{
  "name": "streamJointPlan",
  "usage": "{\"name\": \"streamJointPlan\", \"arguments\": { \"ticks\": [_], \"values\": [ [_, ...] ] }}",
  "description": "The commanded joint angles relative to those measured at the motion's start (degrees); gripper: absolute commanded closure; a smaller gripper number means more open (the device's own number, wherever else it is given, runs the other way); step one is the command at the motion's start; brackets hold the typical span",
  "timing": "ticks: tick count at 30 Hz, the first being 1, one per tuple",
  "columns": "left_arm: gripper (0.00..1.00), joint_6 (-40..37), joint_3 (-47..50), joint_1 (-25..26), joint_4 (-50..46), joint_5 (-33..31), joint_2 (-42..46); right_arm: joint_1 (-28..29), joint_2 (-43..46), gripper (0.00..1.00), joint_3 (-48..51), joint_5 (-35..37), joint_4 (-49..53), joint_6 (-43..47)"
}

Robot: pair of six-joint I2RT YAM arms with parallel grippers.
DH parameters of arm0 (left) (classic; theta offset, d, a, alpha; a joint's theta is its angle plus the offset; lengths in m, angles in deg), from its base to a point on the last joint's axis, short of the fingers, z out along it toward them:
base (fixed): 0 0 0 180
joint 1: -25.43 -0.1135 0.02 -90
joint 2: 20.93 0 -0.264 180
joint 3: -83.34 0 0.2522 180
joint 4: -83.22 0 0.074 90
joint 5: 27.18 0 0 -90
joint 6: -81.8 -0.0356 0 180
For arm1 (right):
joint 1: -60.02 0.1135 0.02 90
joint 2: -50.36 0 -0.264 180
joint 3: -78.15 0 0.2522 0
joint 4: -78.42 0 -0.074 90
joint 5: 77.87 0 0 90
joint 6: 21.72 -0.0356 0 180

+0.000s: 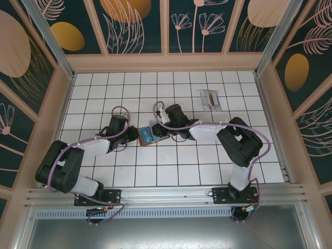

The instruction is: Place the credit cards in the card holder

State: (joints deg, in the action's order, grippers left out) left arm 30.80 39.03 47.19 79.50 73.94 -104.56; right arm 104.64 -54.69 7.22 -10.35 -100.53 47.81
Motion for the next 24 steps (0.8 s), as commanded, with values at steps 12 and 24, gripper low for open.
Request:
{"name": "streamJointPlan", "arguments": {
  "ticks": [12,24],
  "values": [
    [0.84,-1.1,0.03,0.05,0.71,-0.08,-2.29,-2.26,-4.8,0.72,3.0,-8.54,-10.06,-4.66],
    [0.57,-0.24,-2.33,0.06,-0.66,0.86,-0.65,-2.58,-6.43,0.6,1.98,-7.12,-8.11,-4.27]
  ]
}}
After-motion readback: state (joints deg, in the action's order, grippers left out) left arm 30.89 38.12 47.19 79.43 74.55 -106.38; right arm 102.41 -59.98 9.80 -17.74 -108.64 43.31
